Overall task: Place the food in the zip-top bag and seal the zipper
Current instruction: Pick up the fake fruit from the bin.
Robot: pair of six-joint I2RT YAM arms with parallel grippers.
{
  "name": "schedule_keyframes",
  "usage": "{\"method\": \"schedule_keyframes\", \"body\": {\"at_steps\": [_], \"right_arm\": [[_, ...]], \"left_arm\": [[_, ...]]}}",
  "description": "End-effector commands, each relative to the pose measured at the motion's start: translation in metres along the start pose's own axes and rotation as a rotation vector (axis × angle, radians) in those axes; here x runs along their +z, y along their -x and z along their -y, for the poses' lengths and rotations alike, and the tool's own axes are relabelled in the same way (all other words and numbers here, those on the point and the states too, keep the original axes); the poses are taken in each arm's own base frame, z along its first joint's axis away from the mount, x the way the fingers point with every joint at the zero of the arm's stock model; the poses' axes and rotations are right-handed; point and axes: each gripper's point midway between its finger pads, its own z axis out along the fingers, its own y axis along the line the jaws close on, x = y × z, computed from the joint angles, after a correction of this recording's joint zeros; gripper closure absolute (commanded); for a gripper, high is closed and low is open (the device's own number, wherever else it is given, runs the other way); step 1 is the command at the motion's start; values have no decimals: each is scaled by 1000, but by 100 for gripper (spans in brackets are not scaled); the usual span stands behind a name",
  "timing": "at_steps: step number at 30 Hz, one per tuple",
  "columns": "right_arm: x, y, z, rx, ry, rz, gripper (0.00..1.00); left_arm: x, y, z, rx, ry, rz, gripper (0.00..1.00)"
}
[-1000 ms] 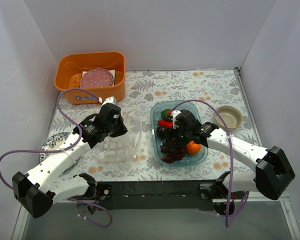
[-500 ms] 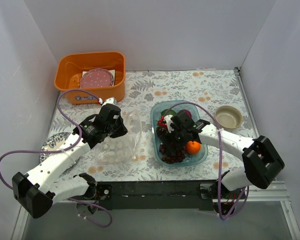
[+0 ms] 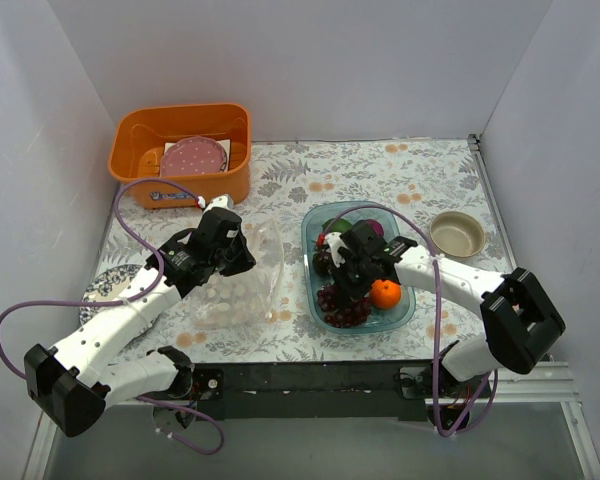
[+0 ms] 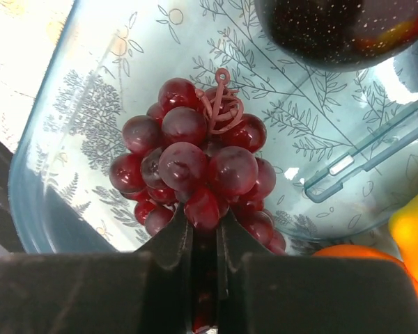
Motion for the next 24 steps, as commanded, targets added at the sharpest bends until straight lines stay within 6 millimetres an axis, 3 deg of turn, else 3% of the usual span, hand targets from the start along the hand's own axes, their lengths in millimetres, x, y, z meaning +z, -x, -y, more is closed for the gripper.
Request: {"method": "schedule_keyframes", "body": {"at_steps": [1,8,15,24], "right_arm": [[-25,30,-19,-7,54,107,99],[-75,69,-23,21,-11,318,99],[-111,97,-28,78,-27,478,99],[-162,152,-65,154,152,752,97]], "left_arm": [[0,-1,4,2,-22,-6,100],[0,-2,4,3,-26,-6,100],[1,-2,6,0,-34,-9,100],[1,-7,7,-12,-52,-19,100]]}}
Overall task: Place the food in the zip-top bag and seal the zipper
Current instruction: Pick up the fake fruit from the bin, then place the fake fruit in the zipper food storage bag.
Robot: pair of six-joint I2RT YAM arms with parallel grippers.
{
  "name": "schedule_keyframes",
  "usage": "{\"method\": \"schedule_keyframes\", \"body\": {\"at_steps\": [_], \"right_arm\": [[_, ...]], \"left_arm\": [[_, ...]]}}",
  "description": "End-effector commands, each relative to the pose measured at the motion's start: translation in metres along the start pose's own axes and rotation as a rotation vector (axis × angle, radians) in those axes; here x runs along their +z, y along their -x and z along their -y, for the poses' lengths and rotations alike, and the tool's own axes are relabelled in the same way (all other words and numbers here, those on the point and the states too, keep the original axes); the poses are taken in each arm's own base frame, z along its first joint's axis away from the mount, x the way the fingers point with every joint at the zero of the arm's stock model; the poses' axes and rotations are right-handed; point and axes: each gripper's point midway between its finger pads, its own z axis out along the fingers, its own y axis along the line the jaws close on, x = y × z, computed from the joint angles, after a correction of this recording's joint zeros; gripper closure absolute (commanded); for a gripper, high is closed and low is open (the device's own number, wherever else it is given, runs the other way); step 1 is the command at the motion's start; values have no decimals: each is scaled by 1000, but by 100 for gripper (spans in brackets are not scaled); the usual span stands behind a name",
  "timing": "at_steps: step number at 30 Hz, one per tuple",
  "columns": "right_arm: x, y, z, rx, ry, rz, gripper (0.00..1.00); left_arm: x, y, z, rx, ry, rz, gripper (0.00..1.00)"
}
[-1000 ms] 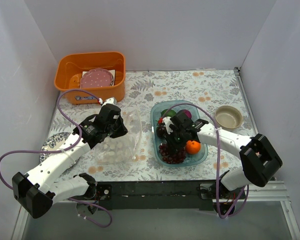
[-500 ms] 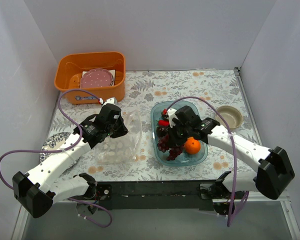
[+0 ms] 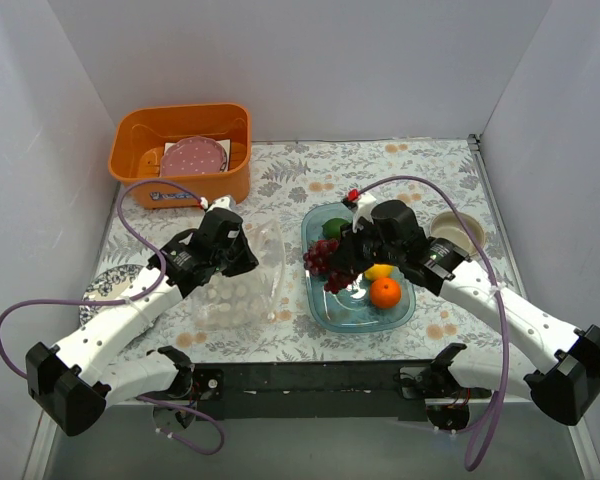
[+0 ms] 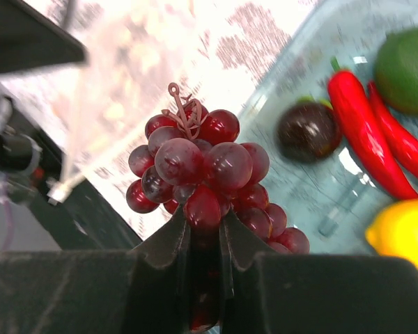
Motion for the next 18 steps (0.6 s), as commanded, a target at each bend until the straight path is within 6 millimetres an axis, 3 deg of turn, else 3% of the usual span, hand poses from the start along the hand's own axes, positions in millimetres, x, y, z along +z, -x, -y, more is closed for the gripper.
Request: {"method": "schedule_keyframes", "body": {"at_steps": [1,10,16,18], "right_arm": [[-20,75,-43,51,146,253,97],[-20,130,-63,83,215,393,97],[-9,147,-75,147,298,467,96],[-1,142,-76,171,313,471,96]], "left_arm": [[-1,-4,3,-10,-30,-6,100],[0,-9,7,-39,-63,-20,100],[-4,-5,15,-88,-87,-8,100],[-6,-1,21,-111,-116,7,100]]}}
